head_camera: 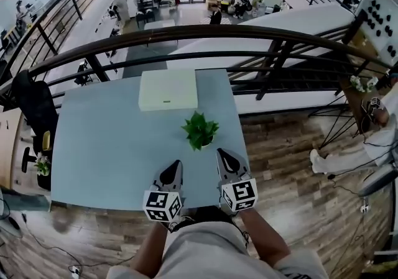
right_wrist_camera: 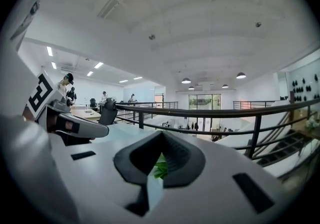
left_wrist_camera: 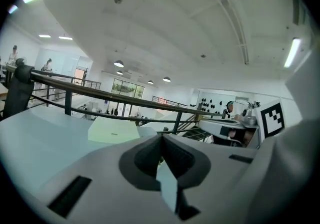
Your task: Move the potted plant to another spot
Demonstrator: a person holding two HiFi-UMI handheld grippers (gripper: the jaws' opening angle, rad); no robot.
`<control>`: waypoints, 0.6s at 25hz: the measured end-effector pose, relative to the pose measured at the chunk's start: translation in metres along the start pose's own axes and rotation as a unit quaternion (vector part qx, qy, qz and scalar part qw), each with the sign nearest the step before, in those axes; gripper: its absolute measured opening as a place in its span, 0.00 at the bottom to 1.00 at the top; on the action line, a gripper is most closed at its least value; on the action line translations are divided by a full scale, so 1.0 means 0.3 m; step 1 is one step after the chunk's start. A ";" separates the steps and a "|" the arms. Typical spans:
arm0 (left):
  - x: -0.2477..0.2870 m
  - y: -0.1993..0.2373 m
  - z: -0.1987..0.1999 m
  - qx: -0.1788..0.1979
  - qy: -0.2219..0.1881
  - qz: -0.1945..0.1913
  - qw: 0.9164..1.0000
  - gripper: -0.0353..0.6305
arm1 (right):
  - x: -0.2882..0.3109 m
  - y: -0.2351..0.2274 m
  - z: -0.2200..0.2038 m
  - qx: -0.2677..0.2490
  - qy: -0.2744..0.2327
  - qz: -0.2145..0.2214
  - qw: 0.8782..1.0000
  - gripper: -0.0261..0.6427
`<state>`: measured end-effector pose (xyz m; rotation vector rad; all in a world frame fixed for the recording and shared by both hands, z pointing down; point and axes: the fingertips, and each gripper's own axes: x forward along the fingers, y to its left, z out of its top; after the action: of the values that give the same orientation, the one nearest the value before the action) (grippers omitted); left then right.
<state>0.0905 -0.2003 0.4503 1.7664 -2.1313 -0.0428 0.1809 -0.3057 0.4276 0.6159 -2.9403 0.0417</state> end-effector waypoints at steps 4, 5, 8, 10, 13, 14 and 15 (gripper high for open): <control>-0.013 -0.035 0.120 0.038 -0.032 -0.002 0.999 0.07 | -0.024 -0.028 0.116 0.002 -0.037 -0.010 0.999 0.04; -0.013 -0.042 0.152 0.042 -0.041 -0.005 0.998 0.07 | -0.025 -0.036 0.145 0.000 -0.045 -0.014 0.999 0.04; -0.010 -0.063 0.248 0.048 -0.071 -0.016 0.996 0.07 | -0.018 -0.057 0.236 -0.009 -0.067 -0.023 0.997 0.04; -0.004 -0.072 0.288 0.058 -0.083 -0.017 0.995 0.07 | -0.017 -0.061 0.284 -0.014 -0.080 -0.022 0.996 0.04; 0.003 -0.056 0.308 0.048 -0.090 -0.006 0.995 0.07 | -0.016 -0.058 0.321 -0.022 -0.090 -0.019 0.996 0.04; 0.005 -0.049 0.315 0.042 -0.093 -0.002 0.995 0.07 | -0.016 -0.057 0.333 -0.025 -0.094 -0.018 0.995 0.04; 0.007 -0.044 0.324 0.040 -0.096 0.000 0.995 0.07 | -0.015 -0.057 0.342 -0.027 -0.097 -0.016 0.995 0.04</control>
<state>0.0735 -0.2254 0.3569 1.8753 -2.2958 -0.1345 0.1787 -0.3254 0.3254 0.6960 -3.1050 -0.1069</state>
